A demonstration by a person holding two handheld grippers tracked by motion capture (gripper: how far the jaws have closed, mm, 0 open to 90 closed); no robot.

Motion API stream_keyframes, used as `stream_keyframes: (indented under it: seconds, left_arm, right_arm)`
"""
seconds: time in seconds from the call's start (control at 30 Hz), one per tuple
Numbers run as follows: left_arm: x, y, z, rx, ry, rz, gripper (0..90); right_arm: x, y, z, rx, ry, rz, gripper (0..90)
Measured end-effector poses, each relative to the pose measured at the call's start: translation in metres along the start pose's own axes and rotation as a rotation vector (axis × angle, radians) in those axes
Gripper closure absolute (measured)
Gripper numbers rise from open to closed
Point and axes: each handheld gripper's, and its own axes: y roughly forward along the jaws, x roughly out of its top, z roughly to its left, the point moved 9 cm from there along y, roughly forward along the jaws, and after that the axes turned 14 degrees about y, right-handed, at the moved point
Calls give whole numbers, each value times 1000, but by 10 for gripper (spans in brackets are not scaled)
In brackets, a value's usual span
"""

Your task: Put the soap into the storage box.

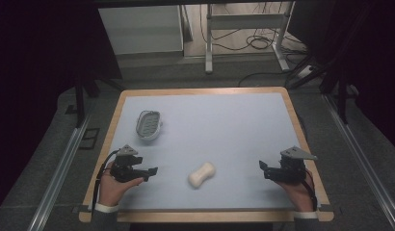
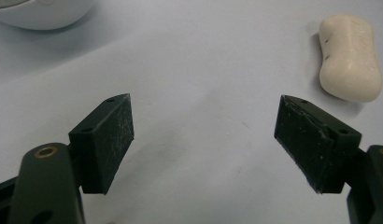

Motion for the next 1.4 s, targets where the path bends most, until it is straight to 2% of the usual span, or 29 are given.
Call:
stream_keyframes:
  seconds: [0.3, 0.6, 0.67, 0.83, 1.0, 1.4]
  left_arm:
    - [1, -4, 0, 0, -14, -6, 210]
    - [2, -5, -4, 4, -10, 27, 216]
    - [4, -6, -5, -15, -37, 17, 216]
    - [10, -9, -9, -28, -39, 10, 220]
    - [16, -13, -11, -30, -10, 19, 218]
    - [19, -12, -15, -39, 6, 29, 206]
  right_arm:
    - [-1, -1, -1, 9, 13, 6, 87]
    - [-2, -5, -7, 18, 19, 7, 88]
    - [-2, -6, -9, 13, 21, 4, 88]
    - [-3, -8, -12, 11, 26, 10, 88]
    - [-2, -9, -16, -11, 34, 4, 87]
    - [-2, -10, -18, -29, 45, 5, 88]
